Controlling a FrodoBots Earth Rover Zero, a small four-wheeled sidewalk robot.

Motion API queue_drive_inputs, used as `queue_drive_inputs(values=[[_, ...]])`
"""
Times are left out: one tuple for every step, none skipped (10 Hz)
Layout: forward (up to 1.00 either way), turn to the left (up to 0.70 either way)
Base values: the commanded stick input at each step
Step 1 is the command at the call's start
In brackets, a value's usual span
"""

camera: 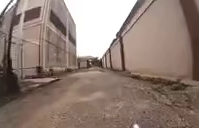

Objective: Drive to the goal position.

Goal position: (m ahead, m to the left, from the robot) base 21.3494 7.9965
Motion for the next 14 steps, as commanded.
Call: queue_drive_inputs(values=[[1.00, 0.00], [1.00, 0.00], [1.00, 0.00], [1.00, 0.00], [1.00, 0.00], [1.00, 0.00], [1.00, 0.00], [1.00, 0.00], [1.00, 0.00], [1.00, 0.00], [1.00, 0.00], [1.00, 0.00], [1.00, 0.00], [1.00, 0.00]])
